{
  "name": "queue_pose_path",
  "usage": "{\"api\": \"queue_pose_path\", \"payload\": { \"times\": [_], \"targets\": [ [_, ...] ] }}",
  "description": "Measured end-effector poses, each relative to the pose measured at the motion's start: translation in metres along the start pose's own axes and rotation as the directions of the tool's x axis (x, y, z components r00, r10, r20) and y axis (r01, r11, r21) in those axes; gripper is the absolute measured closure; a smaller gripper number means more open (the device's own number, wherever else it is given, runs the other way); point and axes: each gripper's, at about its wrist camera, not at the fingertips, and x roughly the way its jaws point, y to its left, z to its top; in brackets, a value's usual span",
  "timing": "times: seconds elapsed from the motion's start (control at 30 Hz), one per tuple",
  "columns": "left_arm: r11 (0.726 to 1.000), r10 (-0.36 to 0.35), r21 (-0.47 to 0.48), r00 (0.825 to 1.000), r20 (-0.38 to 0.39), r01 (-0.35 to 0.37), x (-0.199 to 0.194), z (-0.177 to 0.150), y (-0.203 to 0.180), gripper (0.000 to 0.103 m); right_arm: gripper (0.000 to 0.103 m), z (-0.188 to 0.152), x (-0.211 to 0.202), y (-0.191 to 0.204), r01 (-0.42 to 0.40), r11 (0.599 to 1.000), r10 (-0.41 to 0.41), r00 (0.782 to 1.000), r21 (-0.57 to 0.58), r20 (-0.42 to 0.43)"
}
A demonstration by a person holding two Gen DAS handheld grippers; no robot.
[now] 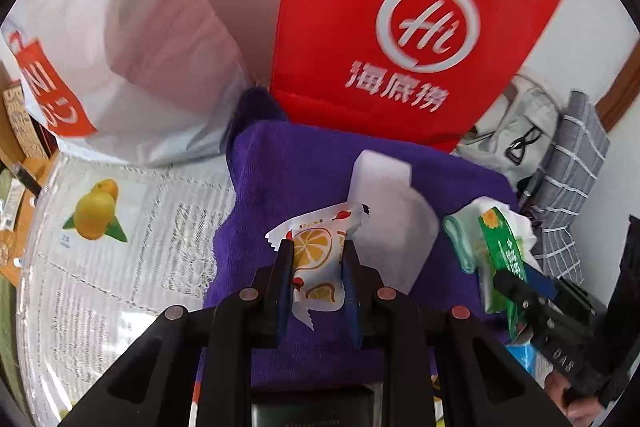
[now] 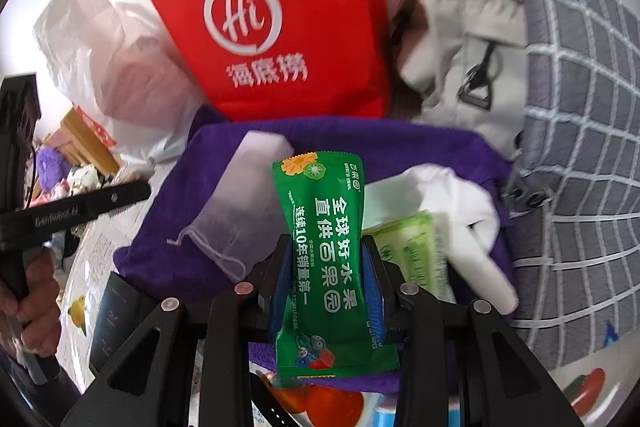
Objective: Organize soft objects
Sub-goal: 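Carry the sachet with the left gripper to the purple towel while the right gripper carries the green bag, then open the left gripper to drop the sachet on the towel while the right gripper releases the green bag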
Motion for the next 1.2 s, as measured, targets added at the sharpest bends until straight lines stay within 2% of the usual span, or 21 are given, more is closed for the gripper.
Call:
{"api": "queue_pose_path", "payload": {
  "times": [0.27,0.37,0.73,0.83,1.03,1.13,1.2],
  "targets": [
    [1.0,-0.016,-0.013,0.998,-0.055,0.015,0.027,0.002,0.002,0.081,0.068,-0.006,0.024,0.003,0.028,1.0,-0.029,0.998,-0.007,-0.048],
    [0.999,-0.041,-0.03,0.996,-0.075,0.038,0.034,0.003,0.002,0.08,0.068,-0.007,0.027,0.001,0.039,0.999,-0.039,0.998,-0.001,-0.04],
    [0.998,-0.052,-0.032,0.992,-0.115,0.049,0.047,-0.002,-0.006,0.078,0.068,-0.006,0.035,-0.005,0.048,0.998,-0.047,0.998,0.034,-0.04],
    [0.998,-0.055,-0.033,0.992,-0.114,0.051,0.051,-0.002,-0.012,0.077,0.065,-0.006,0.036,-0.004,0.043,0.999,-0.041,0.998,0.031,-0.048],
    [0.996,-0.083,-0.053,0.99,-0.113,0.077,0.049,-0.001,-0.009,0.063,0.059,-0.007,0.038,-0.003,0.028,0.999,-0.027,0.998,0.018,-0.062],
    [0.993,-0.103,-0.065,0.989,-0.105,0.097,0.043,0.002,-0.005,0.046,0.047,-0.006,0.036,0.0,0.025,1.0,-0.025,0.998,0.01,-0.065],
    [0.994,-0.101,-0.061,0.99,-0.097,0.095,0.04,0.003,-0.006,0.04,0.037,-0.006,0.033,0.003,0.022,1.0,-0.023,0.998,-0.005,-0.057]
  ]
}}
